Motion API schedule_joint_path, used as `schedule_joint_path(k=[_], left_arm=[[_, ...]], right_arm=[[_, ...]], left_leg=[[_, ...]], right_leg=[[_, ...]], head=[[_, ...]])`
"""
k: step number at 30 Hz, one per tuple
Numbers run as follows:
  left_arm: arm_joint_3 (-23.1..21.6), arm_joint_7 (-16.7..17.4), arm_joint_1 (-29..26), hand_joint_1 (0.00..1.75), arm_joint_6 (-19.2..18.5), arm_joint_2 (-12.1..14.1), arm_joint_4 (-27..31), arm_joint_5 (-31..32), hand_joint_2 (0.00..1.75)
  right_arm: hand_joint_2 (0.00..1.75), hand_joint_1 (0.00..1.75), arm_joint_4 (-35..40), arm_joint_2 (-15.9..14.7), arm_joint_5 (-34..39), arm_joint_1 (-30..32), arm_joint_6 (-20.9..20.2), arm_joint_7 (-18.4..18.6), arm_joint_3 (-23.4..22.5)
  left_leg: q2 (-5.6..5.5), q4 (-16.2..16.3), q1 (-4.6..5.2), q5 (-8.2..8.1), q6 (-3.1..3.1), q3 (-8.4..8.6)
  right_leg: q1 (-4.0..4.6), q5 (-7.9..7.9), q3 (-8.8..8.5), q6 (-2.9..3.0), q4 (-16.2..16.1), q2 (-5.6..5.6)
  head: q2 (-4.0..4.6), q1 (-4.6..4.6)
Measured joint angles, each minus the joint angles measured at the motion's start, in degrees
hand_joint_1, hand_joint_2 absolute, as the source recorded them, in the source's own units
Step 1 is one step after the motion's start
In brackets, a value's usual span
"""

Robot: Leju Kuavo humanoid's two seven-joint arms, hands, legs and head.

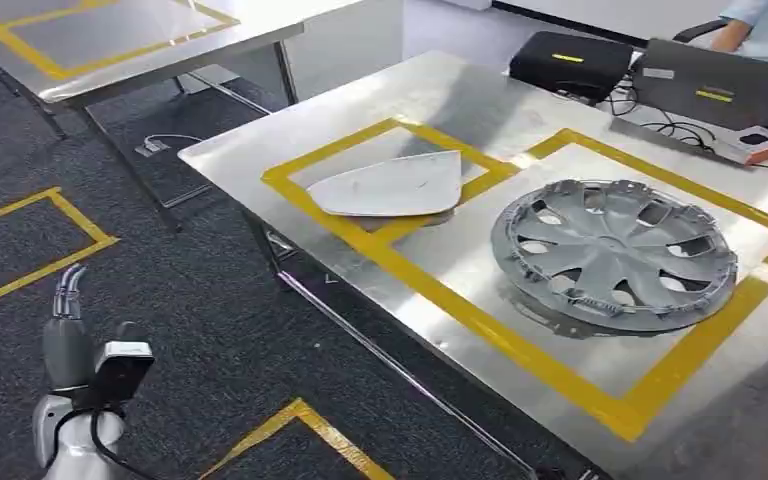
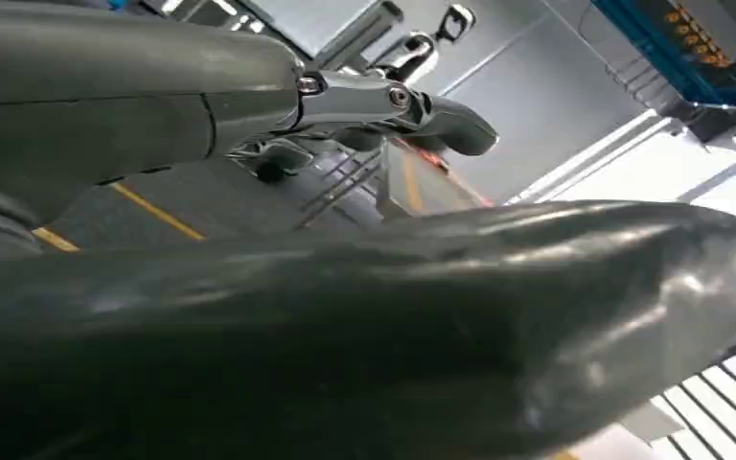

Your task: Take the parts from the cabinet and place them on the table.

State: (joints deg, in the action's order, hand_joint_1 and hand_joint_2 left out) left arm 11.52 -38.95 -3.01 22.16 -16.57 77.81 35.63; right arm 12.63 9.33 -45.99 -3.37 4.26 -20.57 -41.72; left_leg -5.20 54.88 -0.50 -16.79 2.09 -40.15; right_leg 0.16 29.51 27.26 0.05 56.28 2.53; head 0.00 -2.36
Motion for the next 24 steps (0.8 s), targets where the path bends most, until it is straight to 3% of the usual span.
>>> schedule_joint_path(k=[1, 2, 3, 4, 5, 7, 8, 9, 10, 11, 12, 14, 15, 16, 17, 18, 20, 21, 22, 24], left_arm=[[0.2, 0.0, 0.0, 0.0, 0.0, 0.0, 0.0, -0.2, 0.0], [0.2, 0.0, 0.0, 0.0, 0.0, 0.0, 0.0, -0.2, 0.0], [0.2, 0.0, 0.0, 0.0, 0.0, 0.0, 0.0, -0.2, 0.0], [0.3, 0.0, -0.1, 0.0, 0.0, 0.0, 0.0, -0.3, 0.0], [0.5, 0.0, -0.1, 0.0, 0.0, 0.0, 0.0, -0.4, 0.0], [0.8, 0.0, -0.1, 0.0, 0.0, 0.0, 0.0, -0.4, 0.0], [0.9, 0.0, -0.1, 0.0, -0.1, 0.0, -0.1, -0.4, 0.0], [1.1, 0.0, -0.2, 0.0, -0.3, 0.0, -0.1, -0.5, 0.0], [1.2, 0.0, -0.1, 0.0, -0.5, -0.1, -0.2, -0.7, 0.0], [1.3, 0.0, -0.1, 0.0, -1.0, -0.1, -0.2, -1.1, 0.0], [1.7, 0.0, -0.1, 0.0, -1.7, -0.1, -0.3, -2.0, 0.0], [3.4, 0.0, -0.5, 0.0, -3.2, 0.0, -1.2, -4.5, 0.0], [4.6, 0.0, -0.6, 0.0, -4.1, 0.0, -1.9, -6.4, 0.0], [5.2, 0.0, -0.5, 0.0, -4.5, -0.1, -2.4, -7.5, 0.0], [5.4, 0.0, -0.4, 0.0, -4.7, -0.1, -2.6, -8.0, 0.0], [6.1, 0.0, -0.2, 0.0, -5.3, -0.1, -3.8, -9.7, 0.0], [8.0, 0.0, 0.3, 0.0, -7.0, 0.1, -6.7, -13.0, 0.0], [9.2, 0.0, 0.3, 0.0, -7.7, 0.2, -8.3, -14.6, 0.0], [10.5, 0.0, 0.2, 0.0, -8.2, 0.3, -9.6, -15.8, 0.0], [12.3, 0.0, 0.3, 0.0, -8.5, 0.5, -11.3, -16.4, 0.0]], right_arm=[[0.0, 0.0, 0.0, 0.0, 0.0, 0.0, 0.0, 0.0, 0.0], [0.0, 0.0, 0.0, 0.0, 0.0, 0.1, 0.1, 0.0, 0.0], [0.0, 0.0, 0.0, 0.0, 0.0, 0.1, 0.1, 0.0, 0.0], [0.0, 0.0, 0.0, 0.0, -0.1, 0.2, 0.1, 0.0, -0.1], [0.0, 0.0, 0.0, 0.0, -0.1, 0.2, 0.1, 0.0, -0.2], [0.0, 0.0, 0.0, 0.0, -0.2, 0.2, 0.1, 0.0, -0.4], [0.0, 0.0, 0.0, 0.0, -0.4, 0.1, 0.1, 0.0, -0.5], [0.0, 0.0, 0.0, 0.0, -0.5, 0.0, 0.1, 0.0, -0.6], [0.0, 0.0, 0.2, 0.0, -0.6, 0.1, 0.1, 0.0, -0.6], [0.0, 0.0, 0.2, 0.0, -0.7, 0.2, 0.1, -0.2, -0.6], [0.0, 0.0, 0.2, 0.0, -0.9, 0.0, 0.1, -0.2, -0.8], [0.0, 0.0, 0.2, 0.2, -1.3, -0.2, 0.1, -0.4, -1.1], [0.0, 0.0, 0.2, 0.3, -1.7, -0.2, 0.1, -0.4, -1.3], [0.0, 0.0, 0.2, 0.3, -1.8, -0.1, 0.1, -0.4, -1.5], [0.0, 0.0, 0.2, 0.3, -1.9, -0.1, 0.1, -0.5, -1.6], [0.0, 0.0, 0.2, 0.3, -2.3, 0.1, 0.1, -0.5, -2.0], [0.0, 0.0, 0.2, 0.3, -2.9, 0.4, 0.1, -0.6, -2.7], [0.0, 0.0, 0.2, 0.3, -3.2, 0.5, 0.2, -0.6, -3.1], [0.0, 0.0, 0.2, 0.3, -3.3, 0.5, 0.1, -0.6, -3.5], [0.0, 0.0, 0.2, 0.3, -3.6, 0.5, 0.2, -0.6, -4.0]], left_leg=[[2.17, 2.2, 0.15, -3.87, 0.1, -0.68], [3.38, 6.4, 0.13, -8.3, 0.3, -1.76], [4.01, 11.2, 0.02, -11.7, 0.49, -2.82], [4.26, 16.1, -0.12, -13.82, 0.73, -3.71], [4.34, 19.4, -0.26, -13.78, 0.98, -3.85], [4.6, 18.7, -0.63, -10.07, 1.39, -1.14], [5.21, 15.4, -0.82, -8.39, 1.61, 1.87], [6.95, 10.6, -1.03, -8.33, 1.89, 6.02], [9.64, 5.2, -1.01, -9.88, 1.97, 11.29], [9.74, 0.5, -0.63, -11.55, 1.49, 13.73], [9.3, -0.3, -0.41, -12.05, 0.74, 13.06], [8.17, 0.1, 0.08, -11.44, -0.29, 12.05], [7.69, 0.0, -0.06, -10.88, -1.11, 11.87], [7.39, 0.0, -0.03, -10.61, -1.44, 11.63], [7.11, 0.0, -0.04, -10.42, -1.68, 11.46], [6.41, 0.1, -0.02, -9.92, -1.98, 10.97], [4.85, 0.1, 0.32, -8.87, -2.3, 9.69], [4.12, 0.1, 0.52, -8.4, -2.36, 9.09], [3.34, 0.2, 0.66, -7.87, -2.35, 8.45], [1.62, 0.3, 0.73, -6.96, -2.28, 7.4]], right_leg=[[0.15, -0.61, 0.58, 0.54, -0.1, -0.58], [0.28, -1.3, 0.76, 0.8, -0.1, -1.54], [0.37, -2.04, 1.6, 0.86, 0.0, -2.46], [0.41, -2.79, 2.6, 0.85, 0.1, -3.48], [0.41, -3.44, 3.57, 0.75, 0.1, -4.49], [0.41, -4.66, 5.52, 0.34, 0.2, -6.4], [0.38, -5.23, 6.47, 0.05, 0.3, -7.22], [0.37, -5.66, 7.17, -0.32, 0.6, -7.83], [0.64, -5.9, 7.72, -0.74, 0.9, -8.28], [0.55, -5.96, 8.31, -0.96, 1.5, -9.12], [0.5, -6.73, 8.75, -1.46, 1.9, -9.7], [-0.14, -7.51, 8.91, -2.04, 1.7, -10.92], [-0.6, -6.87, 9.43, -2.46, 2.1, -9.35], [-0.67, -5.7, 9.84, -2.64, 2.9, -7.15], [-0.71, -4.66, 10.09, -2.69, 3.9, -5.9], [-0.68, -1.98, 11.28, -2.78, 7.7, -3.97], [-0.53, 2.61, 14.5, -2.72, 17.0, -2.64], [-0.4, 3.54, 15.08, -2.49, 19.4, -2.6], [-0.16, 3.14, 14.17, -2.19, 18.9, -2.58], [0.18, -0.07, 8.64, -1.24, 10.6, -1.89]], head=[[0.0, -0.42], [0.0, -0.55], [0.0, -0.59], [0.0, -0.59], [0.0, -0.66], [0.0, -0.64], [0.0, -0.61], [0.0, -0.7], [0.0, -0.74], [0.0, -0.37], [0.0, -0.37], [0.0, -0.26], [0.0, -0.35], [0.0, -0.26], [0.0, -0.2], [0.0, 0.02], [0.0, 0.37], [0.0, 0.35], [0.0, 0.32], [0.0, 0.3]])
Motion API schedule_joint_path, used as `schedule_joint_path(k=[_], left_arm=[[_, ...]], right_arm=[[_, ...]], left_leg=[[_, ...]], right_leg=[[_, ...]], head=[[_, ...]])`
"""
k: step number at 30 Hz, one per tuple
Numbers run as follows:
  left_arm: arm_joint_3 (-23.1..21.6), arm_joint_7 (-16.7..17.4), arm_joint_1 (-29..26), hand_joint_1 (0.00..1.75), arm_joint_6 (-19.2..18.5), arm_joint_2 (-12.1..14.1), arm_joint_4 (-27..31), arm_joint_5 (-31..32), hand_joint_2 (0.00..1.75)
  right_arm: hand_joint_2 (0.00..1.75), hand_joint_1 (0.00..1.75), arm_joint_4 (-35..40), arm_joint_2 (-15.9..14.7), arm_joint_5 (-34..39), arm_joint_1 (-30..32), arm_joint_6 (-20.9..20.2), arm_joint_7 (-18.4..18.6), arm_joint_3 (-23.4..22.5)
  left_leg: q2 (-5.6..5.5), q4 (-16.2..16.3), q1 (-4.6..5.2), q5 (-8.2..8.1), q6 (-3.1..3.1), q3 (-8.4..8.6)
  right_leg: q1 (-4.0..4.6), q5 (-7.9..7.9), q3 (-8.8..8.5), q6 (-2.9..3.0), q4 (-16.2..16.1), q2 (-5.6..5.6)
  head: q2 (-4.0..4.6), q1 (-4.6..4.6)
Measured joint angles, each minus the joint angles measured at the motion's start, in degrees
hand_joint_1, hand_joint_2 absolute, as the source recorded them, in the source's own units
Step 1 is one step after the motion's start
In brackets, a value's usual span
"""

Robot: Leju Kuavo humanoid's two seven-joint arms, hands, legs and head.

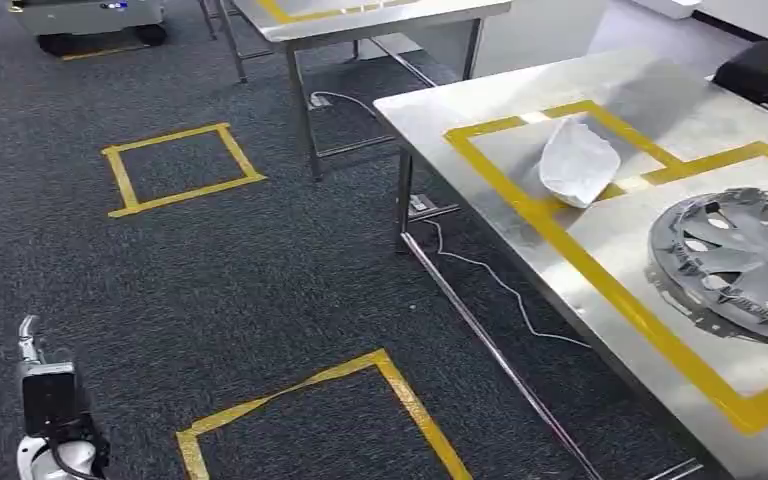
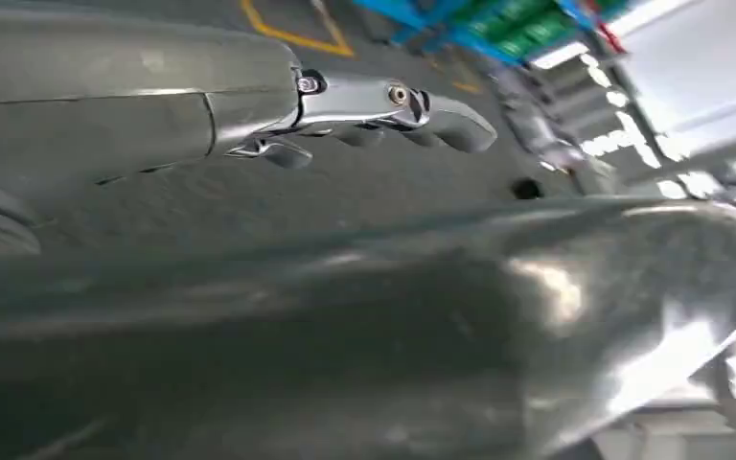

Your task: Take the parts from the cabinet and place them on the table.

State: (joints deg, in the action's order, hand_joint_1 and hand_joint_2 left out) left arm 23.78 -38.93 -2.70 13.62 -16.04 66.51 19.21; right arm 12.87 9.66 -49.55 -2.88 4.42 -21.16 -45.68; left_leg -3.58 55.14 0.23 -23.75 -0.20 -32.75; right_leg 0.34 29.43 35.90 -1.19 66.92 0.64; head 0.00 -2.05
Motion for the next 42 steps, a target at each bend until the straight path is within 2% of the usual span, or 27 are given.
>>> schedule_joint_path(k=[1, 2, 6, 7, 8, 9, 12, 13, 15, 16, 17, 18, 19, 22, 24, 25, 27, 28, 29, 31, 32, 33, 34, 37, 39, 40, 42], left_arm=[[0.4, 0.0, 0.1, 0.0, -0.1, 0.0, -0.6, 0.0, 0.0], [0.8, 0.0, 0.2, 0.0, -0.1, 0.1, -1.2, -0.3, 0.0], [4.7, 0.0, 1.0, 0.0, -1.7, 0.7, -5.6, -3.7, 0.0], [6.2, 0.0, 1.1, 0.0, -1.9, 1.1, -6.9, -4.9, 0.0], [7.6, 0.0, 1.1, 0.0, -2.0, 1.3, -8.2, -5.8, 0.0], [9.4, 0.0, 1.4, 0.0, -2.2, 1.7, -9.6, -7.0, 0.0], [14.7, 0.0, 1.0, 0.0, -3.3, 2.9, -12.5, -10.1, 0.0], [16.9, 0.0, 0.8, 0.0, -3.3, 3.3, -13.3, -11.2, 0.0], [21.6, 0.0, 1.0, 0.0, -2.7, 4.2, -15.9, -14.0, 0.0], [23.8, 0.0, 1.3, 0.0, -2.2, 4.5, -16.9, -14.7, 0.0], [25.8, 0.0, 1.7, 0.0, -1.4, 5.0, -18.1, -15.1, 0.0], [27.5, 0.0, 2.7, 0.0, -0.2, 5.2, -19.7, -15.1, 0.0], [29.1, 0.0, 3.2, 0.0, 1.1, 5.8, -21.6, -15.2, 0.0], [34.6, 0.0, 4.5, 0.0, 4.1, 8.3, -29.1, -16.5, 0.0], [37.7, 0.0, 5.6, 0.0, 5.4, 9.3, -33.5, -17.1, 0.0], [38.9, 0.0, 6.2, 0.0, 5.6, 9.8, -35.3, -17.3, 0.0], [40.1, 0.0, 6.7, 0.0, 5.8, 10.4, -37.7, -17.4, 0.0], [40.5, 0.0, 6.8, 0.0, 5.8, 10.6, -38.6, -17.4, 0.0], [41.0, 0.0, 6.8, 0.0, 5.9, 10.8, -39.6, -17.4, 0.0], [41.7, 0.0, 7.0, 0.0, 5.9, 11.0, -40.9, -17.4, 0.0], [41.9, 0.0, 7.2, 0.0, 6.1, 11.1, -41.4, -17.4, 0.0], [42.0, 0.0, 7.4, 0.0, 6.8, 11.1, -42.1, -17.4, 0.0], [42.2, 0.2, 7.7, 0.0, 7.5, 11.3, -42.9, -17.4, 0.0], [43.3, 1.4, 7.6, 0.0, 8.7, 11.7, -45.0, -17.6, 0.0], [43.8, 2.3, 7.8, 0.0, 9.3, 11.8, -46.0, -18.1, 0.0], [44.1, 2.5, 8.1, 0.0, 9.4, 11.9, -46.3, -18.1, 0.0], [44.3, 3.1, 8.5, 0.0, 9.8, 11.9, -47.1, -18.1, 0.0]], right_arm=[[0.0, 0.0, 0.1, 0.0, 0.0, 0.0, 0.1, 0.0, -0.1], [0.0, 0.0, 0.2, 0.0, -0.2, -0.3, 0.2, 0.0, -0.4], [0.0, 0.0, 0.2, 0.1, -1.5, -0.5, 0.1, -0.1, -1.4], [0.0, 0.0, 0.2, 0.4, -2.1, -0.5, 0.2, -0.1, -1.4], [0.0, 0.0, 0.2, 0.4, -2.7, -0.6, 0.3, -0.2, -1.5], [0.0, 0.0, 0.2, 0.5, -3.5, -0.5, 0.5, -0.5, -1.6], [0.0, 0.0, 0.2, 0.7, -6.1, -0.2, 1.2, -1.2, -1.8], [0.0, 0.0, 0.2, 0.8, -7.1, -0.3, 1.3, -1.5, -1.7], [0.0, 0.0, 0.2, 1.6, -9.4, -0.7, 2.3, -1.8, -1.6], [0.0, 0.0, 0.2, 2.1, -10.0, -1.1, 2.8, -1.8, -1.4], [0.0, 0.0, 0.3, 2.5, -10.4, -1.6, 3.4, -1.7, -1.2], [0.0, 0.0, 0.3, 2.9, -10.5, -2.1, 3.9, -1.8, -1.0], [0.0, 0.0, 0.3, 3.2, -10.5, -2.7, 4.2, -1.9, -1.0], [0.0, 0.0, 0.3, 4.5, -9.4, -4.6, 4.2, -3.0, -0.9], [0.0, 0.0, 0.3, 4.7, -9.0, -5.1, 4.0, -3.2, -0.9], [0.0, 0.0, 0.3, 4.7, -8.9, -5.0, 4.0, -3.2, -0.9], [0.0, 0.0, 0.3, 4.7, -8.8, -5.1, 4.1, -3.3, -0.9], [0.0, 0.0, 0.3, 4.7, -8.8, -5.1, 4.1, -3.3, -0.9], [0.0, 0.0, 0.3, 4.7, -8.8, -5.1, 4.1, -3.3, -0.9], [0.0, 0.0, 0.3, 4.8, -8.8, -5.1, 4.0, -3.3, -0.9], [0.0, 0.0, 0.4, 4.8, -8.7, -5.1, 4.0, -3.4, -0.9], [0.0, 0.0, 0.4, 4.7, -8.6, -5.2, 4.0, -3.5, -0.9], [0.0, 0.0, 0.4, 4.7, -8.4, -5.3, 4.0, -3.5, -0.9], [0.0, 0.0, 0.4, 5.1, -8.2, -5.6, 3.9, -3.8, -1.0], [0.0, 0.0, 0.4, 5.2, -8.0, -5.8, 3.9, -4.1, -1.0], [0.0, 0.0, 0.4, 5.2, -8.0, -5.8, 3.8, -4.1, -1.0], [0.0, 0.0, 0.4, 5.2, -7.8, -5.8, 3.8, -4.1, -1.0]], left_leg=[[-0.9, 0.0, -0.01, 0.44, 0.11, -0.37], [-1.47, 0.0, -0.18, 0.89, 0.26, -0.66], [-3.18, -0.3, -0.42, 2.26, 1.7, -1.54], [-2.86, 0.0, -0.37, 2.16, 1.74, -1.84], [-0.08, 1.3, -0.23, 0.55, 1.89, -2.48], [1.39, 4.7, -0.27, -2.19, 2.26, -4.06], [2.57, 17.4, -0.73, -8.25, 3.32, -9.19], [2.63, 17.8, -0.98, -7.97, 3.62, -8.99], [3.3, 11.2, -1.52, -4.58, 4.24, -4.61], [4.42, 6.4, -1.8, -2.81, 4.64, -1.49], [7.38, 2.3, -2.01, -1.89, 5.2, 1.44], [9.11, 0.6, -1.87, -2.21, 4.9, 2.01], [7.58, 1.1, -1.75, -2.02, 3.55, 1.57], [5.69, 1.2, -1.3, -1.56, 2.11, 1.2], [4.61, 1.2, -1.3, -1.06, 1.33, 0.79], [3.7, 1.2, -1.2, -0.8, 0.95, 0.39], [1.99, 1.2, -0.76, -0.36, 0.44, -0.3], [1.23, 1.2, -0.54, -0.21, 0.35, -0.45], [0.38, 1.2, -0.37, -0.1, 0.32, -0.52], [-1.38, 1.2, -0.29, 0.1, 0.37, -0.5], [-2.12, 1.2, -0.44, 0.24, 0.45, -0.56], [-2.63, 1.3, -0.24, 0.41, 0.73, -0.82], [-3.33, 1.4, -0.48, 0.57, 0.97, -1.2], [-5.2, 0.9, -0.69, 1.54, 2.26, -1.83], [0.2, 3.3, -0.46, -1.14, 2.36, -3.14], [1.68, 7.2, -0.48, -3.61, 2.8, -5.07], [2.6, 16.4, -0.82, -7.37, 3.59, -9.32]], right_leg=[[0.22, -1.86, -3.93, 0.51, -5.9, 1.35], [0.13, -0.9, -6.04, 1.11, -10.0, 4.26], [0.71, -2.23, -6.23, 1.25, -10.2, 2.4], [0.09, -3.07, -6.23, 1.54, -11.1, 1.56], [0.17, -3.45, -6.14, 1.81, -11.3, 0.94], [0.17, -3.67, -5.83, 2.09, -11.4, 0.33], [0.16, -4.07, -4.91, 1.93, -11.3, -2.28], [0.12, -4.22, -4.65, 1.76, -11.3, -3.11], [-0.06, -4.43, -4.18, 1.4, -11.1, -4.72], [-0.22, -4.41, -3.93, 1.15, -10.7, -5.4], [-0.04, -4.25, -3.82, 0.66, -10.1, -6.04], [0.36, -3.68, -3.06, 0.09, -9.1, -6.66], [0.36, -3.67, -3.13, -0.09, -9.2, -7.44], [-0.37, -3.68, -3.84, -0.75, -9.1, -9.28], [-0.72, -0.04, -2.09, -1.23, -5.2, -3.36], [-0.57, 2.75, 0.03, -1.09, -0.1, -1.71], [-0.3, 6.17, 3.98, -0.61, 8.7, -0.81], [-0.17, 6.02, 4.5, -0.24, 9.7, -0.72], [0.14, 4.52, 3.61, 0.3, 8.1, -0.63], [0.81, -0.87, -1.6, 1.53, -2.1, 0.83], [1.05, -2.72, -4.09, 2.01, -7.0, 3.33], [0.83, -1.93, -4.75, 2.32, -8.5, 5.06], [0.92, -2.14, -4.87, 1.88, -9.1, 4.47], [1.02, -2.99, -5.16, 2.08, -9.9, 2.87], [0.66, -3.81, -5.68, 2.32, -11.2, 1.38], [0.7, -3.89, -5.6, 2.28, -11.4, 0.39], [0.63, -3.87, -5.31, 2.27, -11.3, -1.76]], head=[[0.0, 0.07], [0.0, 0.07], [0.0, 0.13], [0.0, 0.07], [0.0, -0.02], [0.0, -0.33], [0.0, -0.44], [0.0, -0.44], [0.0, -0.42], [0.0, -0.42], [0.0, -0.53], [0.0, -1.25], [0.0, -0.68], [0.0, -0.33], [0.0, -0.26], [0.0, 0.02], [0.0, 0.17], [0.0, 0.15], [0.0, 0.13], [0.0, 0.11], [0.0, 0.2], [0.0, 0.02], [0.0, 0.22], [0.0, 0.17], [0.0, -0.15], [0.0, -0.44], [0.0, -0.5]])
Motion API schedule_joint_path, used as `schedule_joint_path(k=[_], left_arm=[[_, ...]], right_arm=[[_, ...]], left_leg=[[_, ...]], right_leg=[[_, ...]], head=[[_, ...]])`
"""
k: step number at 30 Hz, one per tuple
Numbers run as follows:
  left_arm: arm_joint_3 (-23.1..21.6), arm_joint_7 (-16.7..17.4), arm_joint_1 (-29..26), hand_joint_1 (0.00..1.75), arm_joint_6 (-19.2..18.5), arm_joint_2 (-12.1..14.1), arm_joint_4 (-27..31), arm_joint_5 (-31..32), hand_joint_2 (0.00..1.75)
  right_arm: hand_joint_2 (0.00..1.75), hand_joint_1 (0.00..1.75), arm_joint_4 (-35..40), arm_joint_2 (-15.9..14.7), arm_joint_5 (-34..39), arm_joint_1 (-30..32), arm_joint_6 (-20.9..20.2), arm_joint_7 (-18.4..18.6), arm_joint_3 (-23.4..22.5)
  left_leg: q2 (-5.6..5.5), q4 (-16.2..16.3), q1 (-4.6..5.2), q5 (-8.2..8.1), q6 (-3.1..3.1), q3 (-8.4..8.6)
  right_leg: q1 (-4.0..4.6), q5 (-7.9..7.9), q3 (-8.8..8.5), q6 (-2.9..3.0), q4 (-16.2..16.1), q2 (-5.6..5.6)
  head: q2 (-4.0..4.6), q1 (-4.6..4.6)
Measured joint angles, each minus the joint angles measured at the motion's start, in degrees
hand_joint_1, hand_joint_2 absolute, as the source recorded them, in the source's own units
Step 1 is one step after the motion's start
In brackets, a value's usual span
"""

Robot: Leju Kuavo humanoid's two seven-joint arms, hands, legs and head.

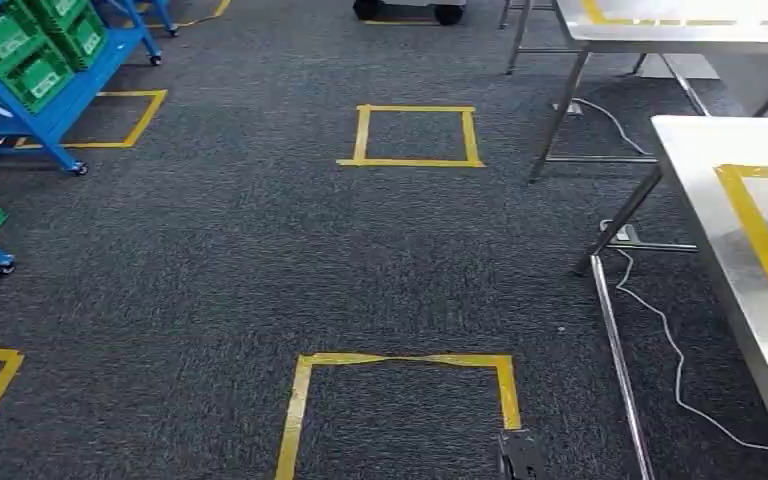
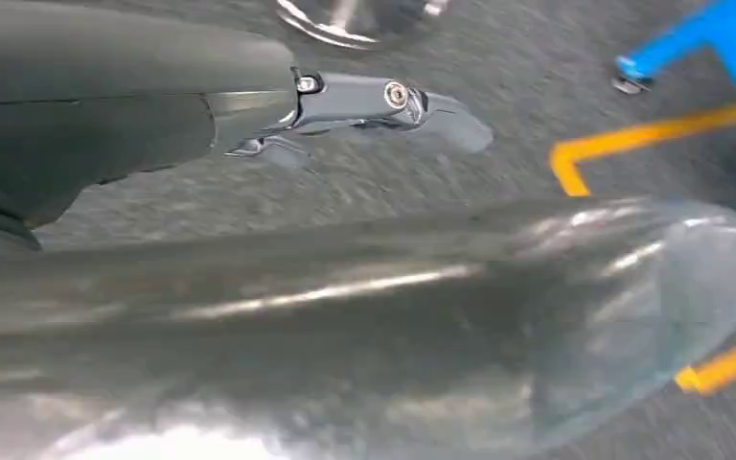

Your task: Take the parts from the cabinet and place them on the table.

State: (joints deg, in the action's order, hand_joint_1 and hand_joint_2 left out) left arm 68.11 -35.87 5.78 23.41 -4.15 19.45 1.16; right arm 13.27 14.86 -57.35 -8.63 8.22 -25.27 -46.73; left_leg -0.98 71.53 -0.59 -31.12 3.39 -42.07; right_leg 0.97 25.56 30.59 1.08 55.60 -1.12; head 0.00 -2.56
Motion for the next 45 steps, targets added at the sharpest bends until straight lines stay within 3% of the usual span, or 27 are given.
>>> schedule_joint_path(k=[2, 4, 5, 6, 7, 8, 10, 11, 12, 13, 15, 16, 17, 19, 20, 21, 24, 26, 28, 30, 32, 35, 36, 38, 41, 43, 45], left_arm=[[0.2, 0.5, -0.1, 0.0, 0.4, 0.1, -0.5, -0.2, 0.0], [0.3, 0.7, -0.1, 0.0, 0.8, 0.3, -0.8, -0.2, 0.0], [0.3, 0.9, -0.1, 0.0, 0.9, 0.4, -0.9, -0.2, 0.0], [0.4, 1.0, 0.0, 0.0, 1.0, -0.2, -1.3, -0.2, 0.0], [0.4, 1.2, 0.2, 0.0, 1.1, 0.3, -1.5, -0.2, 0.0], [0.5, 1.3, 0.3, 0.0, 1.2, 0.2, -1.7, -0.2, 0.0], [0.6, 1.3, -0.1, 0.0, 1.3, 0.3, -1.9, -0.2, 0.0], [0.6, 1.3, -0.1, 0.0, 1.3, 0.4, -2.0, -0.2, 0.0], [0.6, 1.3, -0.1, 0.0, 1.3, 0.4, -2.0, -0.2, 0.0], [0.6, 1.3, 0.1, 0.0, 1.3, 0.5, -2.0, -0.2, 0.0], [0.6, 1.3, 0.2, 0.0, 1.3, 0.7, -2.0, -0.2, 0.0], [0.7, 1.3, 0.2, 0.0, 1.3, 0.7, -2.0, -0.2, 0.0], [0.7, 1.3, 0.1, 0.0, 1.3, 0.7, -2.1, -0.2, 0.0], [0.9, 1.3, 0.2, 0.0, 1.1, 0.7, -2.2, -0.2, 0.0], [1.0, 1.3, 0.2, 0.0, 1.1, 0.6, -2.3, -0.2, 0.0], [1.0, 1.3, 0.1, 0.0, 1.1, 0.3, -2.4, -0.2, 0.0], [1.0, 1.4, -0.3, 0.0, 1.1, 0.2, -2.8, 0.0, 0.0], [1.1, 1.5, -0.6, 0.0, 1.2, 0.1, -3.0, 0.0, 0.0], [1.1, 1.5, -0.6, 0.0, 1.3, 0.2, -3.0, 0.0, 0.0], [1.1, 1.5, -0.5, 0.0, 1.3, 0.5, -3.0, 0.0, 0.0], [1.1, 1.5, -0.7, 0.0, 1.3, 0.6, -3.1, 0.0, 0.0], [1.1, 1.5, -0.6, 0.0, 1.3, 0.9, -3.1, 0.0, 0.0], [1.1, 1.5, -0.4, 0.0, 1.3, 0.8, -3.1, 0.0, 0.0], [1.1, 1.5, 0.0, 0.0, 1.3, 0.6, -3.3, 0.0, 0.0], [1.1, 1.5, -0.2, 0.0, 1.3, 0.6, -3.3, 0.0, 0.0], [1.1, 1.4, -0.2, 0.0, 1.4, 0.6, -3.3, 0.0, 0.0], [1.1, 1.4, 0.0, 0.0, 1.5, 0.6, -3.3, 0.0, 0.0]], right_arm=[[0.0, 0.0, 0.0, 0.0, 0.0, 0.0, 0.0, 0.0, 0.0], [0.0, 0.0, 0.0, 0.1, 0.0, -0.2, 0.0, 0.0, 0.0], [0.0, 0.0, 0.0, 0.1, 0.0, -0.3, 0.0, 0.0, 0.0], [0.0, 0.0, 0.3, -0.1, 0.1, -0.3, 0.0, 0.0, 0.0], [0.0, 0.0, 0.3, 0.0, 0.3, -0.3, 0.0, -0.1, 0.0], [0.0, 0.0, 0.3, 0.0, 0.4, -0.3, 0.0, -0.2, 0.0], [0.0, 0.0, 0.3, 0.0, 0.5, -0.4, 0.0, -0.3, 0.0], [0.0, 0.0, 0.4, 0.0, 0.5, -0.4, 0.0, -0.3, 0.0], [0.0, 0.0, 0.4, 0.0, 0.5, -0.5, 0.0, -0.3, 0.0], [0.0, 0.0, 0.4, 0.0, 0.5, -0.4, 0.0, -0.3, 0.0], [0.0, 0.0, 0.4, 0.0, 0.5, -0.4, 0.0, -0.3, -0.1], [0.0, 0.0, 0.4, 0.0, 0.5, -0.4, 0.0, -0.3, -0.1], [0.0, 0.0, 0.4, 0.0, 0.5, -0.4, 0.0, -0.3, -0.1], [0.0, 0.0, 0.4, 0.0, 0.6, -0.4, 0.1, -0.3, -0.1], [0.0, 0.0, 0.4, 0.0, 0.6, -0.4, 0.1, -0.3, -0.1], [0.0, 0.0, 0.4, -0.1, 0.7, -0.3, 0.2, -0.4, -0.1], [0.0, 0.0, 0.4, -0.2, 0.8, -0.2, 0.2, -0.6, -0.3], [0.0, 0.0, 0.5, 0.2, 0.8, -0.4, 0.2, -0.8, -0.4], [0.0, 0.0, 0.5, 0.2, 0.8, -0.3, 0.2, -0.9, -0.4], [0.0, 0.0, 0.5, 0.2, 0.8, -0.3, 0.2, -0.9, -0.4], [0.0, 0.0, 0.5, 0.2, 0.8, -0.3, 0.2, -0.8, -0.5], [0.0, 0.0, 0.5, 0.2, 0.8, -0.3, 0.2, -0.9, -0.5], [0.0, 0.0, 0.5, 0.1, 0.8, -0.3, 0.2, -0.9, -0.6], [0.0, 0.0, 0.6, 0.0, 1.0, -0.3, 0.3, -0.9, -0.6], [0.0, 0.0, 0.6, 0.0, 1.1, -0.3, 0.3, -1.0, -0.6], [0.0, 0.0, 0.6, 0.0, 1.0, -0.3, 0.2, -1.2, -0.6], [0.0, 0.0, 0.6, 0.0, 1.0, -0.3, 0.2, -1.2, -0.6]], left_leg=[[0.26, 0.8, -0.58, 1.22, 0.77, -0.07], [1.42, -7.3, -1.22, 6.09, 1.75, 4.24], [3.4, -12.2, -1.55, 8.26, 2.35, 6.89], [6.81, -14.1, -1.07, 7.84, 3.3, 7.87], [5.75, -14.6, -1.29, 7.81, 1.17, 7.49], [5.13, -14.2, -1.36, 7.61, 0.21, 7.17], [3.54, -14.0, -1.36, 7.44, -0.49, 7.04], [2.81, -14.0, -1.3, 7.32, -0.96, 7.11], [2.17, -14.0, -1.3, 7.33, -1.21, 7.12], [1.42, -14.0, -1.25, 7.39, -1.33, 7.1], [-0.22, -14.0, -0.89, 7.28, -1.81, 7.06], [-0.96, -14.0, -0.69, 7.21, -1.98, 7.1], [-1.85, -14.0, -0.52, 7.17, -2.05, 7.17], [-3.63, -14.0, -0.46, 7.12, -2.15, 7.26], [-4.51, -14.0, -0.6, 7.04, -2.27, 7.31], [-5.14, -14.0, -0.8, 7.04, -2.27, 7.22], [-7.16, -14.4, -1.44, 7.36, -1.67, 6.87], [-7.92, -15.3, -1.04, 7.49, -1.06, 6.89], [-2.33, -11.4, 0.06, 4.45, -1.53, 4.91], [-0.93, -3.5, 0.25, 1.01, -1.38, 0.96], [-0.55, -0.3, 0.11, 1.28, -0.62, -0.61], [1.76, -11.5, -0.5, 8.02, 1.68, 5.35], [4.92, -15.3, -0.68, 8.16, 2.93, 7.44], [3.12, -15.1, -0.26, 7.79, 0.25, 7.42], [1.8, -14.8, -0.3, 7.6, -1.41, 7.42], [0.83, -14.8, -0.42, 7.83, -2.32, 7.42], [-0.33, -14.8, -0.36, 7.98, -2.75, 7.21]], right_leg=[[-0.23, 0.21, -0.05, -0.25, 0.0, -1.73], [-0.78, 0.67, -0.14, -0.96, 0.5, -3.25], [-0.95, 1.06, -0.22, -1.56, 0.9, -3.86], [-0.01, 1.56, 0.13, -2.23, 1.4, -4.32], [-0.06, 1.82, 0.44, -2.34, 2.2, -4.72], [0.2, 1.95, 0.21, -2.43, 2.0, -5.11], [-0.11, 2.36, -0.26, -2.71, 2.0, -6.24], [-0.31, 3.02, -0.01, -3.11, 2.3, -5.57], [-0.64, 4.62, 0.72, -3.11, 4.6, -2.35], [-0.68, 6.55, 2.7, -2.95, 8.9, -0.58], [-0.37, 10.07, 8.68, -2.44, 19.7, 0.76], [-0.14, 10.07, 10.57, -2.08, 22.1, 0.91], [0.25, 8.55, 11.19, -1.56, 21.5, 1.01], [1.2, 2.87, 8.89, -0.22, 13.6, 1.94], [1.79, -0.63, 6.54, 0.68, 7.3, 3.71], [1.96, -1.52, 5.23, 1.54, 3.8, 6.89], [1.81, -1.75, 4.21, 1.32, 3.3, 6.24], [1.03, -2.4, 2.02, 1.27, -1.1, 4.02], [1.14, -2.92, 1.3, 0.94, -2.6, 2.68], [1.1, -2.93, 1.26, 0.74, -2.8, 0.82], [0.79, -2.39, 1.33, 0.56, -2.2, -0.87], [-0.37, -1.07, 1.64, -0.68, -0.4, -2.73], [-0.19, -0.45, 1.69, -1.39, 0.6, -3.26], [0.17, 0.17, 1.97, -1.74, 1.7, -3.94], [-0.08, 0.74, 1.49, -1.97, 1.9, -5.01], [-0.6, 4.12, 3.17, -2.63, 6.0, -0.8], [-0.62, 8.81, 7.56, -2.67, 16.0, 0.6]], head=[[0.0, 0.02], [0.0, 0.02], [0.0, 0.0], [0.0, -0.79], [-0.02, -1.4], [-0.02, -0.7], [-0.02, -0.5], [0.0, -0.42], [0.0, -0.24], [0.0, -0.15], [0.0, 0.19], [0.0, 0.2], [0.0, 0.2], [0.0, 0.17], [0.0, 0.22], [0.0, 0.17], [0.0, 0.41], [0.0, 0.52], [0.0, -0.32], [-0.02, -0.48], [0.0, -0.44], [0.0, -0.52], [0.0, -0.76], [0.0, -1.07], [0.0, -1.07], [-0.02, -0.79], [0.0, -0.48]])
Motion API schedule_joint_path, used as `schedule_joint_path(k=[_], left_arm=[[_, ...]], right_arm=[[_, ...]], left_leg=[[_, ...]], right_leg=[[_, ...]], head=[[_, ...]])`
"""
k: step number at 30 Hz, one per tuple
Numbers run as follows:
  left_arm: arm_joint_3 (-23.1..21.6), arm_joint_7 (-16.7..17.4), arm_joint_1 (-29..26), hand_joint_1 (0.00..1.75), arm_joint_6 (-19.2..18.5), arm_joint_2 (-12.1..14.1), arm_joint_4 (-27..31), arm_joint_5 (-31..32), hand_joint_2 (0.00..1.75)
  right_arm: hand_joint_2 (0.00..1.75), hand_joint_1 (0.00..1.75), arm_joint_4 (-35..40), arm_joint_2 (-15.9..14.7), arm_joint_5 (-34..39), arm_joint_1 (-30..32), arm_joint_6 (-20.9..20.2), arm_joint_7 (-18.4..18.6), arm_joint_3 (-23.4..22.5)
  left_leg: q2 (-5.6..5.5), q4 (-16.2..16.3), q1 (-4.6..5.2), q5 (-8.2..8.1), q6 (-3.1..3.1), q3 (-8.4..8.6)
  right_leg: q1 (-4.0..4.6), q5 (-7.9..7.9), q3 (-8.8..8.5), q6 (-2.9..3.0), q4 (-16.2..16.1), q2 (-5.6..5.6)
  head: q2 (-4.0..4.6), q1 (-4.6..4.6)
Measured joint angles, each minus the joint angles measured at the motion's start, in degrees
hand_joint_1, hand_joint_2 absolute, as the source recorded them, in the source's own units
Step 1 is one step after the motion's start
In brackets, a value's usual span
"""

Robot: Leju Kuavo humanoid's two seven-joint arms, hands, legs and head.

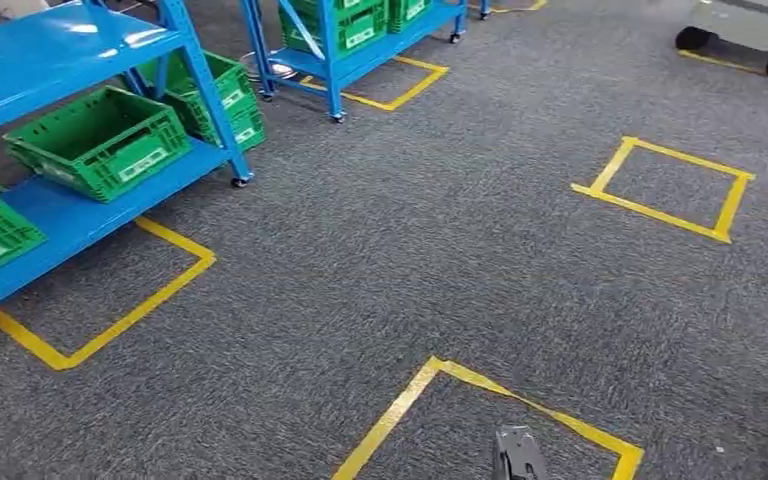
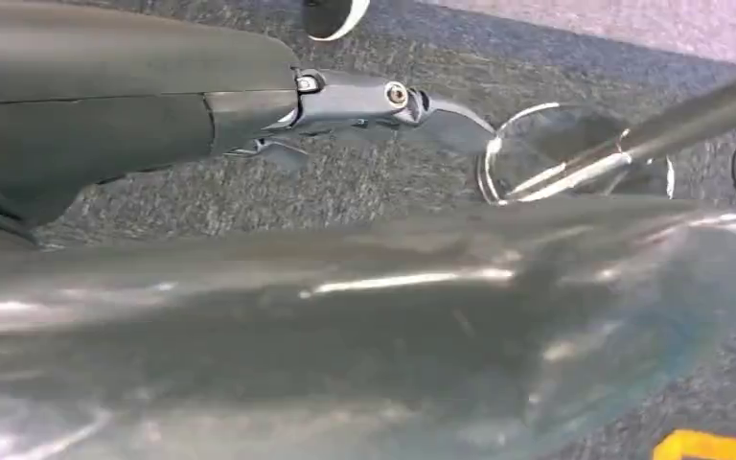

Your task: Take the parts from the cabinet and place them on the table.

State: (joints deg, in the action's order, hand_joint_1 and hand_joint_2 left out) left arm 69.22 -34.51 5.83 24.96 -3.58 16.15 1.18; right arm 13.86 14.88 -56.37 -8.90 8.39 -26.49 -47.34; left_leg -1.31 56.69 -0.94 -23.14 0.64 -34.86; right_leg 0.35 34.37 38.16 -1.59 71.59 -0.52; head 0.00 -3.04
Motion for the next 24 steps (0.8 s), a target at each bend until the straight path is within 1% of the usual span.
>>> schedule_joint_path(k=[1, 2, 3, 4, 5, 6, 7, 8, 9, 10, 11, 12, 13, 14, 15, 16, 17, 18, 19, 20, 21, 22, 23, 24], left_arm=[[0.0, 0.0, 0.0, 0.0, 0.1, 0.0, 0.0, 0.0, 0.0], [0.0, 0.1, -0.1, 0.0, 0.3, 0.0, 0.0, 0.0, 0.0], [0.0, 0.3, -0.1, 0.0, 0.4, 0.0, 0.0, 0.1, 0.0], [0.0, 0.5, -0.1, 0.0, 0.5, 0.0, 0.0, 0.2, 0.0], [0.0, 0.6, -0.1, 0.0, 0.6, 0.0, 0.0, 0.2, 0.0], [0.0, 0.6, 0.0, 0.0, 0.6, 0.0, 0.0, 0.2, 0.0], [0.0, 0.7, 0.0, 0.0, 0.7, 0.0, 0.0, 0.4, 0.0], [0.0, 0.7, 0.1, 0.0, 0.7, 0.0, 0.0, 0.6, 0.0], [0.0, 0.7, 0.0, 0.0, 0.7, 0.0, 0.0, 0.6, 0.0], [0.0, 0.8, -0.2, 0.0, 0.7, 0.0, 0.0, 0.7, 0.0], [0.0, 0.7, -0.4, 0.0, 0.7, 0.0, 0.0, 0.7, 0.0], [0.0, 0.7, -0.5, 0.0, 0.6, 0.2, -0.1, 0.7, 0.0], [0.0, 0.7, -0.5, 0.0, 0.5, 0.2, -0.1, 0.7, 0.0], [0.0, 0.7, -0.2, 0.0, 0.4, 0.3, -0.1, 0.8, 0.0], [0.0, 0.7, 0.0, 0.0, 0.3, 0.2, -0.1, 0.8, 0.0], [0.0, 0.7, 0.1, 0.0, 0.2, 0.1, -0.1, 0.8, 0.0], [0.0, 0.7, 0.0, 0.0, 0.2, 0.1, -0.2, 0.8, 0.0], [0.0, 0.7, -0.1, 0.0, 0.2, 0.1, -0.2, 0.8, 0.0], [0.0, 0.7, -0.2, 0.0, 0.2, 0.2, -0.2, 0.8, 0.0], [0.0, 0.7, -0.2, 0.0, 0.2, 0.2, -0.2, 0.8, 0.0], [0.0, 0.7, -0.2, 0.0, 0.2, 0.2, -0.2, 0.8, 0.0], [0.0, 0.7, 0.0, 0.0, 0.3, 0.2, -0.2, 0.8, 0.0], [0.0, 0.6, 0.3, 0.0, 0.4, 0.2, -0.2, 0.8, 0.0], [0.0, 0.5, 0.4, 0.0, 0.4, 0.1, -0.2, 0.9, 0.0]], right_arm=[[0.0, 0.0, 0.0, 0.0, 0.0, 0.0, 0.0, 0.0, 0.0], [0.0, 0.0, 0.0, 0.0, 0.0, 0.0, 0.0, 0.0, 0.0], [0.0, 0.0, 0.0, 0.0, 0.0, 0.0, 0.0, 0.0, 0.0], [0.0, 0.0, 0.0, 0.0, 0.0, 0.0, 0.0, 0.0, 0.0], [0.0, 0.0, 0.0, 0.0, 0.0, 0.0, 0.0, 0.0, 0.0], [0.0, 0.0, 0.0, 0.0, 0.1, 0.0, 0.0, 0.0, 0.0], [0.0, 0.0, 0.0, 0.0, 0.2, 0.1, 0.0, 0.0, 0.0], [0.0, 0.0, 0.0, 0.0, 0.3, 0.1, 0.1, 0.0, -0.1], [0.0, 0.0, 0.0, 0.0, 0.4, 0.1, 0.2, 0.0, -0.1], [0.0, 0.0, 0.0, 0.0, 0.4, 0.1, 0.2, 0.0, -0.2], [0.0, 0.0, 0.0, 0.1, 0.4, 0.1, 0.2, 0.0, -0.2], [0.0, 0.0, 0.0, 0.1, 0.5, 0.0, 0.2, -0.2, -0.3], [0.0, 0.0, 0.0, 0.1, 0.6, 0.1, 0.3, -0.3, -0.4], [0.0, 0.0, 0.0, 0.1, 0.7, 0.3, 0.3, -0.4, -0.6], [0.0, 0.0, 0.0, 0.1, 0.7, 0.5, 0.3, -0.4, -0.7], [0.0, 0.0, 0.0, 0.1, 0.7, 0.5, 0.4, -0.5, -0.8], [0.0, 0.0, 0.0, 0.1, 0.7, 0.6, 0.4, -0.5, -0.8], [0.0, 0.0, 0.0, 0.1, 0.7, 0.6, 0.4, -0.5, -0.9], [0.0, 0.0, 0.0, 0.1, 0.7, 0.5, 0.4, -0.5, -0.9], [0.0, 0.0, 0.0, 0.1, 0.7, 0.5, 0.4, -0.6, -0.9], [0.0, 0.0, 0.0, 0.1, 0.7, 0.6, 0.4, -0.8, -0.9], [0.0, 0.0, 0.0, 0.1, 0.7, 0.6, 0.4, -1.0, -0.9], [0.0, 0.0, 0.0, 0.0, 0.7, 0.8, 0.4, -1.3, -1.0], [0.0, 0.0, 0.0, 0.0, 0.8, 1.0, 0.4, -1.4, -1.0]], left_leg=[[-0.66, 0.0, 0.09, 0.04, -0.06, -0.06], [-1.38, 0.0, 0.19, 0.08, -0.13, -0.06], [-2.11, 0.0, 0.23, 0.11, -0.14, -0.05], [-2.98, 0.0, 0.25, 0.15, -0.13, -0.03], [-3.83, 0.1, 0.21, 0.18, -0.08, 0.03], [-4.75, 0.1, 0.05, 0.27, 0.06, 0.05], [-5.27, 0.1, 0.25, 0.46, 0.39, -0.21], [-6.13, 0.3, -0.04, 0.65, 0.69, -0.61], [-6.64, 0.1, -0.26, 0.97, 1.15, -0.88], [-7.17, -0.2, -0.49, 1.25, 1.58, -0.97], [-7.89, -0.4, -0.46, 1.54, 2.04, -1.16], [-4.53, 0.1, -0.2, 0.64, 2.16, -1.38], [-1.41, 2.1, 0.2, -1.26, 2.36, -2.2], [-0.2, 6.1, 0.27, -3.87, 2.56, -3.94], [0.27, 10.6, 0.26, -6.14, 2.67, -5.82], [0.46, 14.9, 0.21, -7.81, 2.79, -7.49], [0.55, 16.9, 0.2, -8.13, 2.87, -8.09], [0.59, 16.2, 0.21, -7.12, 2.91, -7.24], [0.71, 13.1, 0.24, -5.19, 2.86, -5.28], [1.19, 8.5, 0.3, -3.0, 2.72, -2.56], [3.13, 3.4, 0.5, -1.13, 2.48, 0.56], [6.35, 0.3, 0.93, -1.06, 2.29, 2.5], [5.85, -1.0, 1.25, -1.31, 1.59, 2.57], [5.39, -0.6, 1.19, -1.15, 1.17, 2.18]], right_leg=[[0.02, 1.25, 1.81, 0.07, 3.8, 0.2], [0.02, 0.97, 2.35, 0.28, 4.8, 0.28], [0.03, -0.53, 1.63, 0.52, 3.1, 0.35], [0.03, -2.89, -0.18, 0.83, -0.6, 0.62], [0.01, -5.55, -2.68, 1.18, -5.7, 1.58], [-0.1, -7.82, -5.41, 1.42, -11.4, 4.09], [-0.46, -7.14, -6.28, 1.29, -12.7, 6.33], [-0.42, -7.08, -6.77, 0.85, -13.4, 5.92], [-0.23, -7.09, -6.57, 0.81, -13.2, 5.46], [0.03, -7.17, -6.52, 0.9, -13.2, 4.89], [-0.08, -7.59, -6.59, 1.24, -13.6, 4.2], [-0.3, -7.98, -6.72, 1.52, -14.1, 3.18], [-0.26, -8.16, -6.73, 1.78, -14.3, 2.61], [-0.2, -8.21, -6.61, 1.88, -14.3, 1.7], [-0.15, -8.2, -6.51, 1.89, -14.3, 0.67], [-0.11, -8.19, -6.46, 1.92, -14.3, -0.42], [-0.1, -8.19, -6.44, 1.93, -14.3, -1.32], [-0.09, -8.18, -6.45, 1.92, -14.3, -2.19], [-0.09, -8.17, -6.5, 1.91, -14.3, -2.98], [-0.09, -8.15, -6.58, 1.88, -14.3, -3.71], [-0.07, -8.06, -6.75, 1.73, -14.3, -4.35], [0.29, -7.93, -6.72, 1.53, -14.2, -4.94], [0.65, -7.78, -6.51, 1.27, -13.8, -5.65], [0.74, -7.86, -6.53, 1.11, -13.9, -6.38]], head=[[0.0, 0.07], [0.0, 0.04], [0.0, 0.07], [0.0, 0.07], [0.0, 0.06], [0.0, 0.07], [0.0, 0.02], [0.0, 0.09], [0.0, 0.02], [0.0, 0.09], [0.0, 0.09], [0.0, 0.0], [0.0, -0.59], [0.0, -0.64], [0.0, -0.68], [0.0, -0.61], [0.0, -0.66], [0.0, -0.66], [0.0, -0.66], [0.0, -0.66], [0.0, -0.68], [0.0, -0.7], [0.0, -0.85], [0.0, -0.59]])
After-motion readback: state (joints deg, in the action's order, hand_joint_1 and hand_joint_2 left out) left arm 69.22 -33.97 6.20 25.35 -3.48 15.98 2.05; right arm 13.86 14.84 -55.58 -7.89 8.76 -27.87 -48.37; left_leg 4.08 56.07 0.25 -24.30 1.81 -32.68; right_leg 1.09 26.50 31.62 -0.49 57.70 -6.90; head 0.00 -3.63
